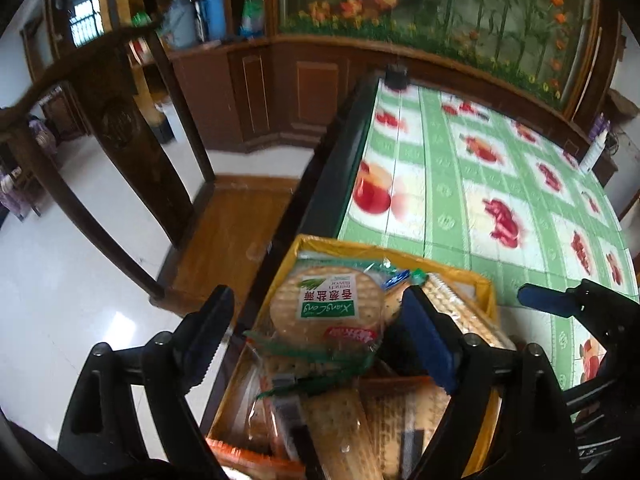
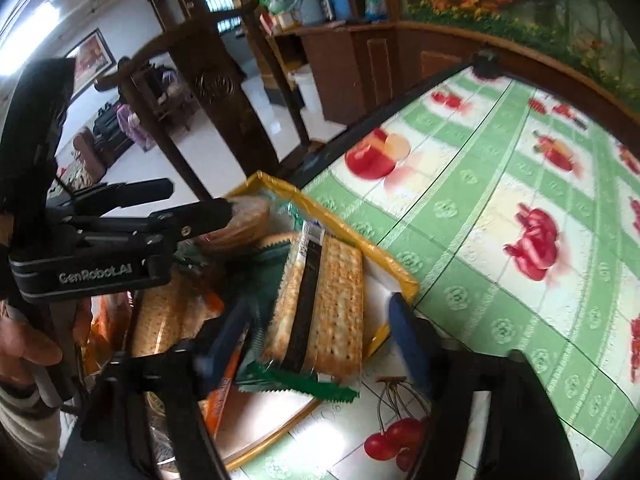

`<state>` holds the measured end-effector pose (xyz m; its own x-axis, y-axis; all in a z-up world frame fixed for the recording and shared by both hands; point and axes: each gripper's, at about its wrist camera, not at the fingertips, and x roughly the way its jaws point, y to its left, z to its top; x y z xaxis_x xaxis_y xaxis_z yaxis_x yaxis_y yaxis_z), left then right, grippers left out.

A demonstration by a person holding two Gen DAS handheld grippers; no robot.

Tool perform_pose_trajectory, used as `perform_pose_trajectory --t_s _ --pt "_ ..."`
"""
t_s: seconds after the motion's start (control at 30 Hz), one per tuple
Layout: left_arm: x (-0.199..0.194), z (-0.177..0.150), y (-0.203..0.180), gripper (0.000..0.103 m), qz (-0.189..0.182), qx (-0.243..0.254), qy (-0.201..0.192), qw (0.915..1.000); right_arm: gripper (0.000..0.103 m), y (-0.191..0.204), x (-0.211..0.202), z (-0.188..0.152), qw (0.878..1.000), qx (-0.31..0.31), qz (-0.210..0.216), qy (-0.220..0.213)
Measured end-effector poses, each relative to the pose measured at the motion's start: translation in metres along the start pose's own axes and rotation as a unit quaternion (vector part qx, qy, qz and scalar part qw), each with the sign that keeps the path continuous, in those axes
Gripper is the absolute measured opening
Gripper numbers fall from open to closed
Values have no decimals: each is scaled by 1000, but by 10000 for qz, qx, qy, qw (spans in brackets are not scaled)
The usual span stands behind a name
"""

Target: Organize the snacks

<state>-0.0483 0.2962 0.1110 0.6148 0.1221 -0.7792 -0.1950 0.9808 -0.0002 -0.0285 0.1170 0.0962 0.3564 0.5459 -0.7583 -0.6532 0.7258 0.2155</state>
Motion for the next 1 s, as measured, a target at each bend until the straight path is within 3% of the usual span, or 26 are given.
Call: perform_pose_trajectory --t_s 0.2,0.4,0.57,1.0 --pt "-54 -22 -3 91 508 -44 -917 9945 82 11 -30 -17 9973 39 -490 -551" --pt "-85 -62 10 92 774 -675 -1435 9843 82 19 -36 -32 9930 138 -820 -833" --pt "-94 -88 16 93 900 -1021 -1475 9797 82 32 -43 -42 9893 87 -991 -1068" --pt "-101 -122 20 93 1145 -1099 -1461 9765 82 51 -33 -54 9867 -56 -1192 -1107"
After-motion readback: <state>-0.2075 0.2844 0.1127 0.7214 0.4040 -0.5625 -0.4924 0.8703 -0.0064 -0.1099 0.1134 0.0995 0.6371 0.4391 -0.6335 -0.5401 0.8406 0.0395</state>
